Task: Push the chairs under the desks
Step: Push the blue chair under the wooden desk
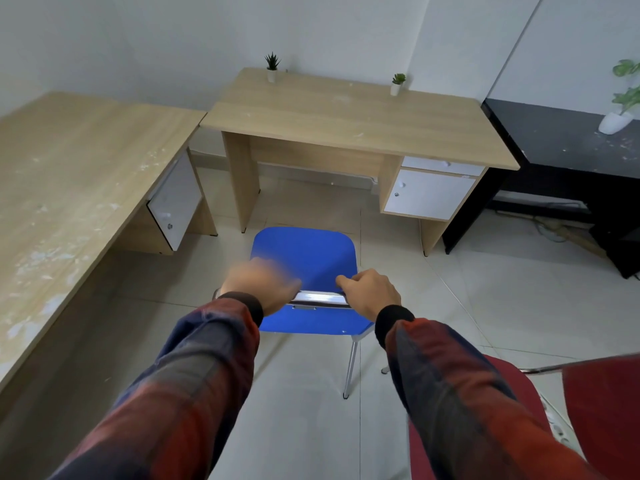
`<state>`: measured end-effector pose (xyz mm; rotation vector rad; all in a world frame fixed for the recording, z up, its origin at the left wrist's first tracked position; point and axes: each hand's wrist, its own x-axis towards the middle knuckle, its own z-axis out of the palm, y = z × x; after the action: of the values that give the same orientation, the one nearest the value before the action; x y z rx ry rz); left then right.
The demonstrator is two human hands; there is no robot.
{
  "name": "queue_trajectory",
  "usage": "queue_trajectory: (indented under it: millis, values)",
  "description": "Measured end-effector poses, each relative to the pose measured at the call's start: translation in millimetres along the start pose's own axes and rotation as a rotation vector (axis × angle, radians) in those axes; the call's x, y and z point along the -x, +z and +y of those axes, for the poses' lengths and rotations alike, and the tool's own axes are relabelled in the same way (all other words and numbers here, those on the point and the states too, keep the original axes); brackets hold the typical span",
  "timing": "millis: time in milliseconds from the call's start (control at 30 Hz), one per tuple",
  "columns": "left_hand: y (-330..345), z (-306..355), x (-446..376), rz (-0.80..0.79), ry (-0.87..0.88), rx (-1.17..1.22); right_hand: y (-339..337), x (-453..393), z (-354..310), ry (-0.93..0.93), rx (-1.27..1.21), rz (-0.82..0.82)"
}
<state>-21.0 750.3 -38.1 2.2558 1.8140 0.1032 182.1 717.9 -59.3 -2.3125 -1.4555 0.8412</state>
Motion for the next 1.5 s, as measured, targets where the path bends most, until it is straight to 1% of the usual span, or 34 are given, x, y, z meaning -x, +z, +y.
queue_trajectory:
  millis: [233, 433, 633, 900, 1367, 1500]
  values:
    - [-4.9, -12.3, -24.3, 0.006, -0.003, -0.003, 5.1, -13.7, -16.0, 0.011, -0.021, 0.065]
    - [-1.9, -9.7, -39.3, 0.068, -0.047, -0.026, -1.5, -33.5, -18.5, -0.049, -0.035, 0.033]
    - [-1.6, 6.1, -64.8, 0.038, -0.031, -0.021, -12.5, -68.5, -9.7, -0.079, -0.081, 0.039]
    - [-3.0, 1.8, -82.8, 0.008, -0.021, -0.001, -8.9, -88.4, -9.8, -0.078, -0.044, 0.065]
    - [-1.9, 22.7, -116.9, 0.056, -0.050, 0.014, -34.7, -125.3, -13.3, -0.146, -0.082, 0.016]
    - [0.1, 30.9, -136.1, 0.066, -0.067, 0.001, -42.0, -149.4, -13.4, -0.156, -0.082, 0.008]
